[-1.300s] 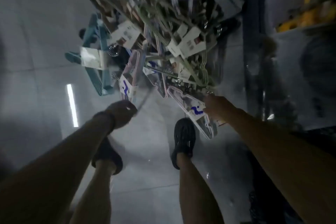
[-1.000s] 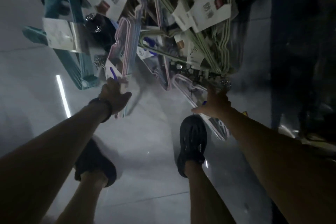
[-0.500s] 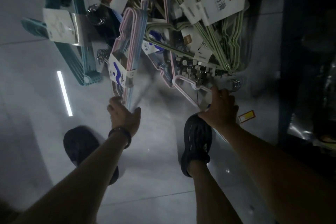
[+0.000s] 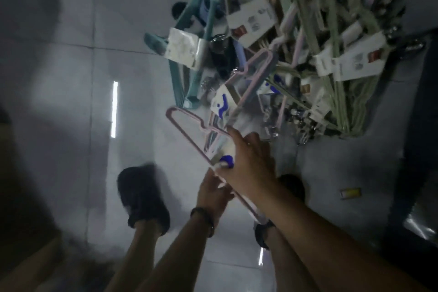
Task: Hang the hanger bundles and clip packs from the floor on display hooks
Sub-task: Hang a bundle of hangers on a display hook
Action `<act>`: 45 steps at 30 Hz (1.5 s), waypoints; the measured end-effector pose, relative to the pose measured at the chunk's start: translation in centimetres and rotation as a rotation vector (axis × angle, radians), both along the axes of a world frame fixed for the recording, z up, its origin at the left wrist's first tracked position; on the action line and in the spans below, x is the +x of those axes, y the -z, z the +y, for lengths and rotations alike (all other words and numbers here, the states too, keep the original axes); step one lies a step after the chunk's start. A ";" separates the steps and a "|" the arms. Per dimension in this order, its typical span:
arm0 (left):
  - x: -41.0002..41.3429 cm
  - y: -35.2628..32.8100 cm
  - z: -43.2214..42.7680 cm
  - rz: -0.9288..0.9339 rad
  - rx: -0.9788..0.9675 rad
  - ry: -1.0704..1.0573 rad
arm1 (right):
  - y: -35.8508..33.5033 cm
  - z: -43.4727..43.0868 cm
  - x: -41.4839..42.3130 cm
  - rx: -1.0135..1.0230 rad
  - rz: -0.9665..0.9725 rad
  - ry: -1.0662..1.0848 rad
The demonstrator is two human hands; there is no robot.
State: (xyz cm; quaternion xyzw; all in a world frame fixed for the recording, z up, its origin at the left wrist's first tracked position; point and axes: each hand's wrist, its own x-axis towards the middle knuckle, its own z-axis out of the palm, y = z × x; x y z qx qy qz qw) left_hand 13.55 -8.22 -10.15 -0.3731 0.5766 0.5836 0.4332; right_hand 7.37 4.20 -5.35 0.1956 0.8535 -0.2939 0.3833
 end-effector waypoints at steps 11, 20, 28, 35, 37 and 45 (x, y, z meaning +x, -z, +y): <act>-8.1 9.5 -17.5 -0.236 -0.115 0.120 | 8.8 -2.6 -13.9 0.570 0.257 -0.797; -7.8 16.1 -19.1 -0.105 -0.402 -0.057 | 13.5 -2.0 -17.6 0.735 -0.026 -1.008; -4.9 11.7 -17.5 -0.065 -0.341 0.203 | 10.8 1.4 -15.8 0.417 -0.389 -0.722; -3.2 5.7 -12.9 -0.350 0.057 0.337 | 5.5 1.8 -9.6 0.225 -0.432 -0.509; -3.1 3.6 -11.2 -0.372 0.158 0.206 | 3.3 1.7 -7.2 0.171 -0.352 -0.395; -2.9 0.1 -10.6 0.002 -0.046 -0.142 | 3.5 -4.6 -0.9 -0.021 -0.094 0.002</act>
